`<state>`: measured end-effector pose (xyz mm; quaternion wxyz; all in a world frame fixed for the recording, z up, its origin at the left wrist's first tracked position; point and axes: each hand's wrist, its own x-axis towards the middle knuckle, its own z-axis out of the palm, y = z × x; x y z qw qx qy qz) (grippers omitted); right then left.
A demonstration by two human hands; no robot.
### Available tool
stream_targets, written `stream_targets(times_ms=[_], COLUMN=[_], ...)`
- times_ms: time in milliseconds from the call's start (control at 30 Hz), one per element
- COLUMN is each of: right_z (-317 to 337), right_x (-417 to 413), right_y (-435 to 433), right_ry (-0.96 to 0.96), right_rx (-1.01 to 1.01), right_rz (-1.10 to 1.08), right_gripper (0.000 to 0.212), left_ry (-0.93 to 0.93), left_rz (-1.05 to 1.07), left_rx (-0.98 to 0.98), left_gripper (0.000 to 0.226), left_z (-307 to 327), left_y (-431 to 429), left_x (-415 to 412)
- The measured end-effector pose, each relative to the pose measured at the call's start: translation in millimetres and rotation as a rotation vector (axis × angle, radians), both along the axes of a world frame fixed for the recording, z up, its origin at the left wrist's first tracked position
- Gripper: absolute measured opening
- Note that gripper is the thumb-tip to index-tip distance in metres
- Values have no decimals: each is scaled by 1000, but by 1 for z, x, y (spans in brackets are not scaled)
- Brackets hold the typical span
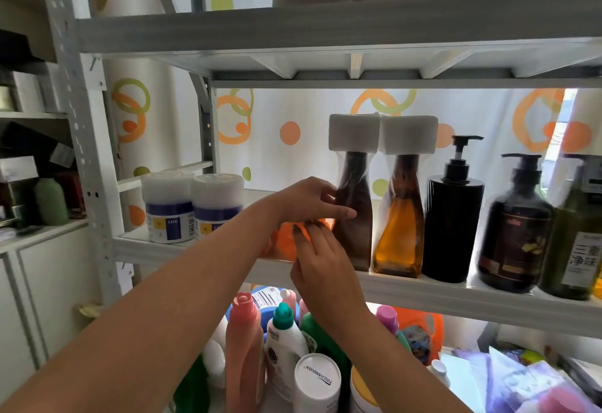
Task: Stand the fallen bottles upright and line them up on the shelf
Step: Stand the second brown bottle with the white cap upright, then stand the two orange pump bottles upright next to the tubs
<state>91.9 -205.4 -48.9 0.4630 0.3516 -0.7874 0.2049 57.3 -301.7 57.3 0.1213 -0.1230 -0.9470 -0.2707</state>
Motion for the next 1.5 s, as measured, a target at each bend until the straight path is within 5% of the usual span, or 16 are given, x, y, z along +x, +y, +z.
stream_targets(times_ms=[567, 733, 900, 1067, 1500], right_z=[15, 30, 35, 31, 20], right_x=[1, -1, -5, -6, -16], right_y=[-12, -12, -16, -23, -33], right_ry=[-79, -194, -339, -256, -197], right_rx=[43, 139, 240, 212, 84], right_rz=[-36, -176, -68, -164, -163], right_gripper=[54, 79, 75, 74, 85], left_ry=[-26, -120, 183, 207, -68], left_rz=[-19, -125, 91, 209, 364], left_rx=[2, 163, 160, 186, -163], left_gripper=[56, 40, 28, 19, 31], left_z=[4, 18, 17, 14, -1], left_y=[-5, -27, -30, -26, -19], left_x=[8, 10, -7, -38, -63])
